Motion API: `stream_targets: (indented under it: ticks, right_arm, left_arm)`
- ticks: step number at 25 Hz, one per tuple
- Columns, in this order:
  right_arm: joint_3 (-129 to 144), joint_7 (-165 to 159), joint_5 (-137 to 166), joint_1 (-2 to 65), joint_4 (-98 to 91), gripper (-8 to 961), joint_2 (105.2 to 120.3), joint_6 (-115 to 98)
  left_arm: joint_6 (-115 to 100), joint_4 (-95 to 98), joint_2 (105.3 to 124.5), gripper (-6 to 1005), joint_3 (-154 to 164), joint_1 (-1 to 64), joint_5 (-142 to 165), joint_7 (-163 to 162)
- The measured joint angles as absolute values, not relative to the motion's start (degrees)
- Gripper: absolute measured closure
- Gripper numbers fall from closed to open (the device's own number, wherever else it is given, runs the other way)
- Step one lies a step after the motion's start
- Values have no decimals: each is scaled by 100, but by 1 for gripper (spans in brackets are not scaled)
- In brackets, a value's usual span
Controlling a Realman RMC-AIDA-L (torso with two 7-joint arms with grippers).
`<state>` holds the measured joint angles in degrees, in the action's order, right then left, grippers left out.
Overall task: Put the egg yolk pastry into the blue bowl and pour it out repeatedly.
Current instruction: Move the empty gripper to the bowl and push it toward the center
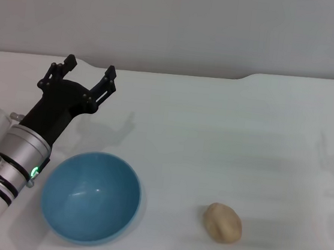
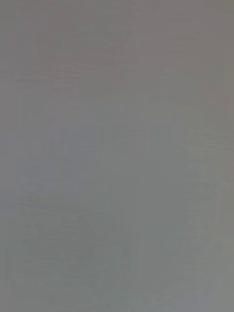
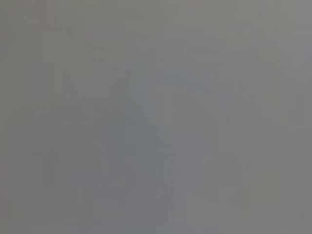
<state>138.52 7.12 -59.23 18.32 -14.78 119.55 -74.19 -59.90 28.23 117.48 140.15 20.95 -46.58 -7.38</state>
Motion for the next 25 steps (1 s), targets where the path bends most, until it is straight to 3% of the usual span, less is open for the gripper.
stream_targets:
  ticks: [25]
  right_arm:
    - [13575, 719, -5942, 2107, -1406, 420, 11892, -7118]
  left_arm:
    - [-5955, 2803, 11848, 140, 14133, 1877, -4658, -738]
